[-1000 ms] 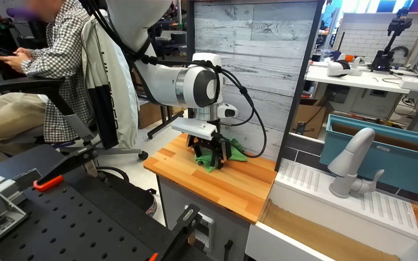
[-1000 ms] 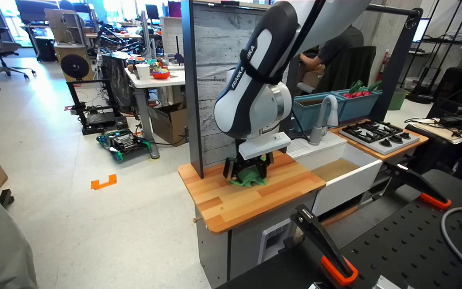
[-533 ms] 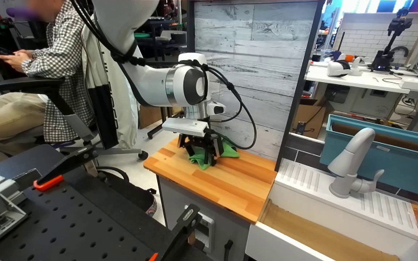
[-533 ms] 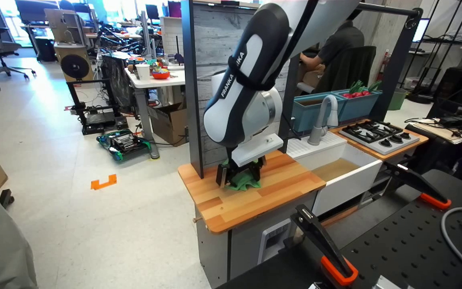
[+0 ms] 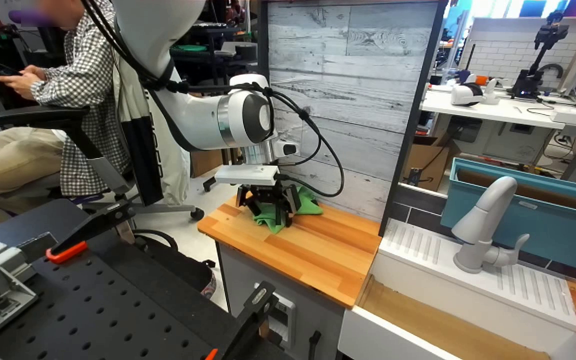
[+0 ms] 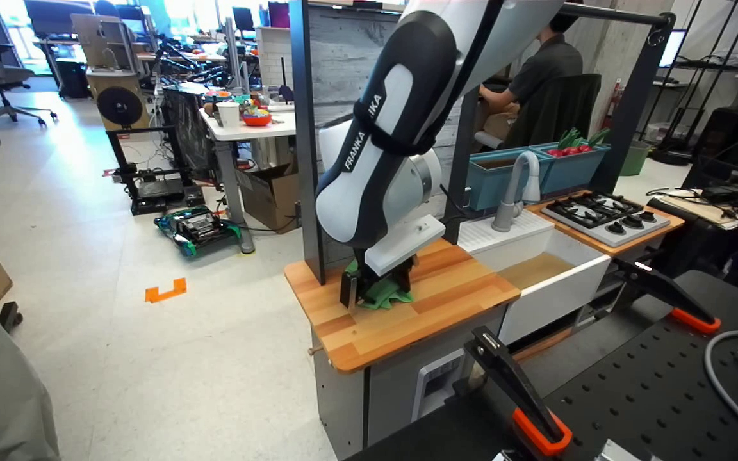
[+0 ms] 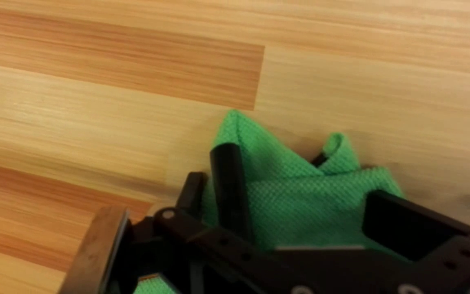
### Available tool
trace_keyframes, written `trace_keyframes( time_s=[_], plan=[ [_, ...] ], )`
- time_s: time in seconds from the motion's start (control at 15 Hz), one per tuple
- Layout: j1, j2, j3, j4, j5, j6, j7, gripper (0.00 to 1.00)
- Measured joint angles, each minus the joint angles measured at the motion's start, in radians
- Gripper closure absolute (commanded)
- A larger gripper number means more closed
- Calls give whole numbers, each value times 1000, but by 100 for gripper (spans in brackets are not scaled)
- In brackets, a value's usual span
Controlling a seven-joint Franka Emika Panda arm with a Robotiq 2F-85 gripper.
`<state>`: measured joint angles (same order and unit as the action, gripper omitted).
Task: Move the cloth
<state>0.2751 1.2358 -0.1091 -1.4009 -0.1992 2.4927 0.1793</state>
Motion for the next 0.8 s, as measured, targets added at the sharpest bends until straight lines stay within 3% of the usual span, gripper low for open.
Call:
trace_keyframes(
  time_s=[0.53, 0.8],
  plan=[
    [7, -31, 2, -76, -11, 59, -6, 0],
    [-21, -54, 12, -131, -4, 92, -6, 0]
  ],
)
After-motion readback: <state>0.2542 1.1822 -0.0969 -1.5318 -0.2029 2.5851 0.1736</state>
